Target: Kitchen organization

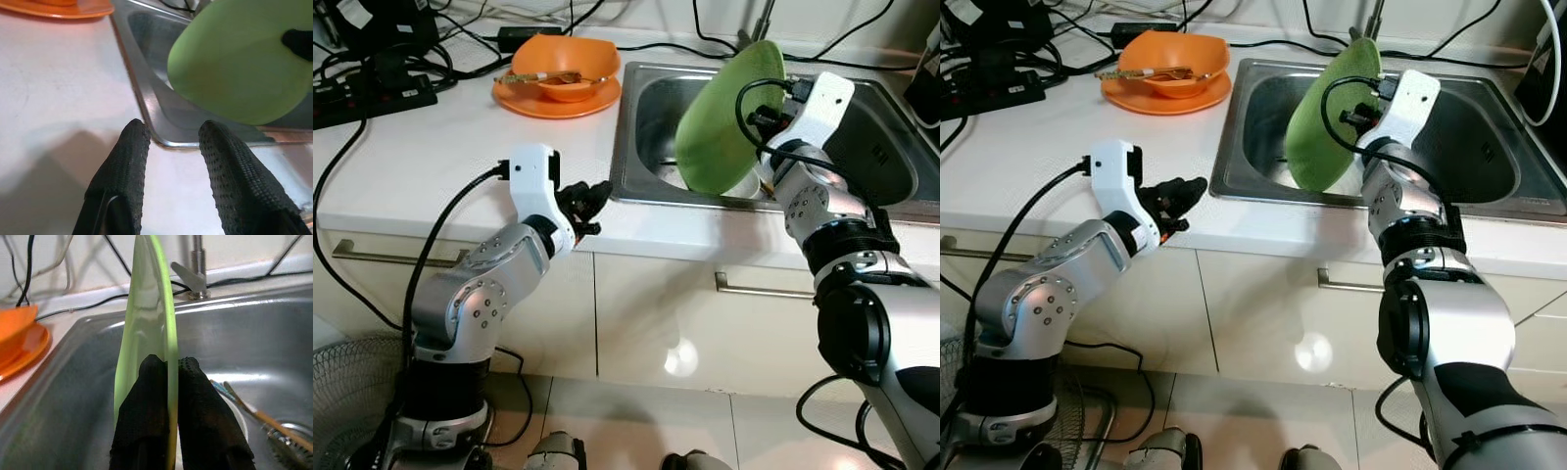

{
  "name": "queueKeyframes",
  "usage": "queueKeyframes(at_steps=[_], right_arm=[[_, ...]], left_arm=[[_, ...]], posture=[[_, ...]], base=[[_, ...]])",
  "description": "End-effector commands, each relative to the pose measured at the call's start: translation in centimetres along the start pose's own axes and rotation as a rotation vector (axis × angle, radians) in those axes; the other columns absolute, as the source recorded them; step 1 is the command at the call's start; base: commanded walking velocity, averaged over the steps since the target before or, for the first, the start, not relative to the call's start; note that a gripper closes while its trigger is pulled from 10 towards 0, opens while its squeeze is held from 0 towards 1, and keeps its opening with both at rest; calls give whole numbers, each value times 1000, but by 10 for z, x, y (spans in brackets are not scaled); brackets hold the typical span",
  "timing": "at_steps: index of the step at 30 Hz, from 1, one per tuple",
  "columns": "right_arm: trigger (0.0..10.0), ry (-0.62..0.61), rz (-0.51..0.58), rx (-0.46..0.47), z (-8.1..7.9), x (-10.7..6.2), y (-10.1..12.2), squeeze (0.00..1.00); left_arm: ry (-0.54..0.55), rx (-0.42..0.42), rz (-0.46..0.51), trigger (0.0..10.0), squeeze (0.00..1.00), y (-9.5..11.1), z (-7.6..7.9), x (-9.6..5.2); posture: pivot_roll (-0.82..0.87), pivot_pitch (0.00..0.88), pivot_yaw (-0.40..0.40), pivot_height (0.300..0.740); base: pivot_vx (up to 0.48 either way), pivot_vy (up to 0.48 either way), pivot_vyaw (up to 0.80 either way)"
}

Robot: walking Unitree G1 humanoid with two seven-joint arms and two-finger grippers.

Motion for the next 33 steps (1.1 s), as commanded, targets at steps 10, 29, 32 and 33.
queueKeyframes(at_steps=[10, 29, 32, 33], right_arm=[[10000, 28, 3, -83, -14, 2, 1, 0], [10000, 61, -45, -110, -30, 0, -16, 365], [10000, 63, -48, -112, -30, 0, -17, 1000], [10000, 63, -49, -112, -30, -1, -18, 1000]], left_arm=[[2, 64, -16, 10000, 0, -2, 4, -8], [15, 56, -15, 10000, 0, -5, 7, -10], [19, 56, -17, 10000, 0, -6, 6, -11], [19, 56, -17, 10000, 0, -6, 6, -11]], posture=[[153, 80, -55, 718], [179, 81, -61, 718], [180, 82, -61, 718], [180, 82, -62, 718]], base=[[0, 0, 0], [0, 0, 0], [0, 0, 0], [0, 0, 0]])
Point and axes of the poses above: a point about 5 cm out from each wrist's last joint towards the gripper, its own x axis pointing out of the wrist towards the gripper, its own y axis along the axis of the wrist's last joint, z = x × y, the point moved 1 cm from there along x, pointing out of the wrist towards the gripper, and after that the axes turned 5 degrees about -x, right-handed, at the moved point
